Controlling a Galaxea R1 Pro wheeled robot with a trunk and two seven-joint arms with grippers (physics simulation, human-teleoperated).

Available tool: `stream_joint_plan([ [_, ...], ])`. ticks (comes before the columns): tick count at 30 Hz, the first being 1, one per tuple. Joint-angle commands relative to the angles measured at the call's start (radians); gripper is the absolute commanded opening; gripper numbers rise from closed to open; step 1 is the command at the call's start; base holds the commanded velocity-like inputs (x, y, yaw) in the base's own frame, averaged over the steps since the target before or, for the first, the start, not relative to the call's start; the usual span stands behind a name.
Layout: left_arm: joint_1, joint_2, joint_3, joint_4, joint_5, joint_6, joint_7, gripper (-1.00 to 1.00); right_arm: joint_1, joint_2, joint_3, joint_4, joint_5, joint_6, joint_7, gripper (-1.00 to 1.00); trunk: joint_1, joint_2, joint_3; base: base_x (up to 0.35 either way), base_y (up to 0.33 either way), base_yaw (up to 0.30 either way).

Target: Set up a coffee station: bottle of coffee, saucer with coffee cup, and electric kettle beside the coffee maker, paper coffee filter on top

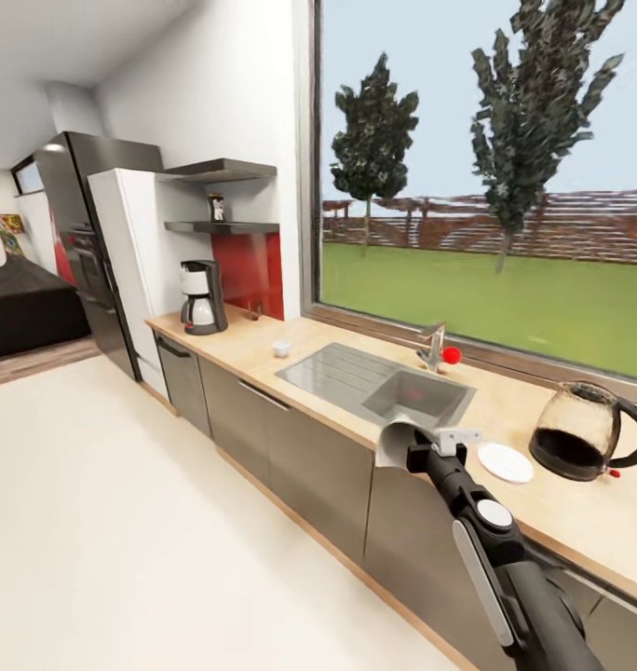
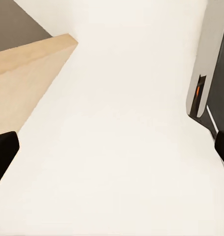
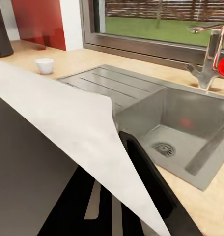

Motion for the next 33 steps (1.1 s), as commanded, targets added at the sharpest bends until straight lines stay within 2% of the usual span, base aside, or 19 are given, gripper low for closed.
stream_joint_plan([
  [1, -0.002, -0.001, 0.001, 0.002, 0.001, 0.001, 0.002, 1.0, 0.0, -0.001, 0.001, -0.001, -0.013, 0.004, -0.003, -1.0, 0.0, -0.001, 0.0, 0.0, 0.0, 0.279],
  [27, -0.003, -0.001, 0.001, 0.002, 0.001, 0.001, -0.005, 1.0, 0.0, 0.001, 0.001, -0.001, -0.013, 0.004, -0.003, -1.0, 0.0, -0.001, 0.0, 0.0, 0.0, 0.279],
  [33, -0.004, -0.001, 0.001, 0.002, 0.001, 0.001, -0.008, 1.0, 0.0, 0.0, 0.006, -0.001, -0.012, 0.004, -0.003, -1.0, 0.0, -0.001, 0.0, 0.0, 0.0, 0.083],
])
